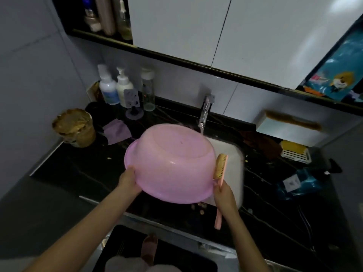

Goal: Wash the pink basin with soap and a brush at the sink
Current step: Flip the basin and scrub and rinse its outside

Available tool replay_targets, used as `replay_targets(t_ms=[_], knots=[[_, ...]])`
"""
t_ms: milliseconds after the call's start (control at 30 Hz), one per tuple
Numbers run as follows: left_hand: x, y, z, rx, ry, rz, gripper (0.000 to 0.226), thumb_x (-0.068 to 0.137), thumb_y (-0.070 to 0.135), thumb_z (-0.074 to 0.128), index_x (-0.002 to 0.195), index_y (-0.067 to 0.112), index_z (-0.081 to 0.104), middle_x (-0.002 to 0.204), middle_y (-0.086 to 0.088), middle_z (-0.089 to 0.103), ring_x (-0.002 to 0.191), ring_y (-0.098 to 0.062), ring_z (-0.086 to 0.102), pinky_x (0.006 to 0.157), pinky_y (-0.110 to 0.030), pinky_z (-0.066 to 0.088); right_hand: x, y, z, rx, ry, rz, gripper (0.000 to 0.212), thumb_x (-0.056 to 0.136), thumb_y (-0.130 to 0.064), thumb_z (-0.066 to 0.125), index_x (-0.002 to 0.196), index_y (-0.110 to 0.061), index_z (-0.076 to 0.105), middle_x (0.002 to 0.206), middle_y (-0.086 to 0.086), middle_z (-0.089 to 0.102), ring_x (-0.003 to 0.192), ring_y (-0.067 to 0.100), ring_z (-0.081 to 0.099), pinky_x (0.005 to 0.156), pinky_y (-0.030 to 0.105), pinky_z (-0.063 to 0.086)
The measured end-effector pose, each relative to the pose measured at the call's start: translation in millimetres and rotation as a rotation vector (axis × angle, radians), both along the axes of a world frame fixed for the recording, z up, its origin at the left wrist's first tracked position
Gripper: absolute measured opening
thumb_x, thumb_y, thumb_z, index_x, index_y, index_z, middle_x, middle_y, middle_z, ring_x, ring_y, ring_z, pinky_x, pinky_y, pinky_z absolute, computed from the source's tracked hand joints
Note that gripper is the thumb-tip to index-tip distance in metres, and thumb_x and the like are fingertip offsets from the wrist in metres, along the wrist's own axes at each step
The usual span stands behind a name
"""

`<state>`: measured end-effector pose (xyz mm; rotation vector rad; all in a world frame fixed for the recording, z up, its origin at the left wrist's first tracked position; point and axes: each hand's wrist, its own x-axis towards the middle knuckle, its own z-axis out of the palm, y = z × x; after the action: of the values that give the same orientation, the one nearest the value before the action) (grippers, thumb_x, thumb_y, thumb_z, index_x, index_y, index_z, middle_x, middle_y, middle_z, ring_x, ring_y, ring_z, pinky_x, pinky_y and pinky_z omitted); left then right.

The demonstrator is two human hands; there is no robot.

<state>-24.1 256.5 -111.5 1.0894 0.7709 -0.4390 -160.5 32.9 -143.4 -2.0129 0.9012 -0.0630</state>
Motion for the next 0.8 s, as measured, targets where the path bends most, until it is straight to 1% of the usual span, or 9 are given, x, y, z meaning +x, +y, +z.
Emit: replay_targets(t_ms=[200, 333, 433, 500, 600, 633, 700, 733, 800], knots=[[39.5, -35.7, -41.4, -0.071, 0.152, -0.247, 0.041, 0.101, 0.022, 0.037, 0.141, 0.01, 0.039, 0.142, -0.014, 0.044, 0.127, -0.034, 0.042, 0.098, -0.047, 0.038, 13.7, -19.8, -13.7, -0.061, 0.177, -0.125, 0.038, 0.101, -0.029, 0.034, 0.125, -0.007, 0.054, 0.113, 0.017, 0.064, 0.103, 0.031, 0.059, 0.078, 0.026, 0.041], [55.1, -41.8, -58.6, 0.064, 0.136, -0.44, 0.037, 0.096, 0.012, 0.044, 0.132, 0.003, 0.046, 0.113, -0.012, 0.056, 0.095, -0.026, 0.053, 0.08, -0.036, 0.047, 13.9, -30.7, -18.6, -0.105, 0.241, -0.186, 0.039, 0.101, -0.032, 0.033, 0.126, -0.009, 0.052, 0.106, 0.016, 0.065, 0.099, 0.033, 0.061, 0.077, 0.03, 0.046], [74.8, -37.2, -102.3, 0.07, 0.117, -0.672, 0.043, 0.087, 0.026, 0.058, 0.127, 0.014, 0.055, 0.129, -0.016, 0.056, 0.109, -0.033, 0.055, 0.092, -0.055, 0.047, 14.6, -42.3, -18.9, -0.163, 0.361, -0.183, 0.041, 0.101, -0.035, 0.031, 0.132, -0.012, 0.047, 0.112, 0.022, 0.063, 0.103, 0.037, 0.06, 0.082, 0.036, 0.046], [80.9, -35.1, -127.6, 0.008, 0.156, -0.805, 0.061, 0.071, 0.051, 0.072, 0.127, 0.031, 0.055, 0.134, -0.015, 0.052, 0.114, -0.041, 0.054, 0.083, -0.068, 0.045, 15.5, -49.6, -19.0, -0.163, 0.421, -0.158, 0.042, 0.101, -0.038, 0.032, 0.134, -0.016, 0.045, 0.115, 0.022, 0.062, 0.104, 0.037, 0.059, 0.085, 0.039, 0.046], [65.3, -36.1, -89.7, 0.147, 0.053, -0.919, 0.111, 0.045, 0.074, 0.075, 0.14, 0.036, 0.034, 0.142, 0.0, 0.041, 0.127, -0.03, 0.044, 0.08, -0.053, 0.054, 16.3, -59.8, -17.1, -0.164, 0.436, -0.124, 0.042, 0.099, -0.039, 0.036, 0.133, -0.017, 0.046, 0.119, 0.017, 0.057, 0.103, 0.034, 0.058, 0.085, 0.037, 0.047], [61.3, -38.8, -78.3, 0.29, -0.009, -0.99, 0.129, 0.037, 0.081, 0.071, 0.146, 0.033, 0.023, 0.15, 0.001, 0.028, 0.136, -0.029, 0.032, 0.091, -0.05, 0.049, 16.8, -63.7, -15.0, -0.189, 0.464, -0.097, 0.044, 0.099, -0.039, 0.037, 0.137, -0.018, 0.043, 0.12, 0.016, 0.054, 0.102, 0.033, 0.058, 0.084, 0.037, 0.047], [56.8, -43.8, -70.5, 0.565, -0.156, -1.152, 0.151, 0.024, 0.087, 0.061, 0.151, 0.028, 0.003, 0.158, -0.004, 0.002, 0.145, -0.028, 0.0, 0.115, -0.048, 0.019, 19.1, -71.6, -7.0, -0.249, 0.503, -0.042, 0.052, 0.098, -0.04, 0.038, 0.145, -0.021, 0.032, 0.12, 0.016, 0.053, 0.102, 0.032, 0.058, 0.084, 0.038, 0.049], [55.2, -48.2, -63.3, 0.656, -0.237, -1.22, 0.154, 0.021, 0.085, 0.057, 0.15, 0.027, -0.004, 0.158, -0.007, -0.008, 0.145, -0.026, -0.009, 0.116, -0.047, 0.006, 22.0, -76.9, -1.9, -0.272, 0.495, -0.025, 0.054, 0.097, -0.039, 0.039, 0.148, -0.023, 0.028, 0.121, 0.015, 0.055, 0.103, 0.032, 0.058, 0.084, 0.038, 0.049], [49.7, -58.1, -52.6, 0.763, -0.408, -1.304, 0.151, 0.02, 0.081, 0.052, 0.149, 0.032, -0.009, 0.156, -0.008, -0.021, 0.144, -0.024, -0.017, 0.115, -0.047, -0.003, 32.4, -86.4, 10.1, -0.298, 0.472, 0.033, 0.054, 0.097, -0.04, 0.037, 0.149, -0.032, 0.023, 0.124, 0.014, 0.058, 0.107, 0.032, 0.058, 0.082, 0.036, 0.045]])
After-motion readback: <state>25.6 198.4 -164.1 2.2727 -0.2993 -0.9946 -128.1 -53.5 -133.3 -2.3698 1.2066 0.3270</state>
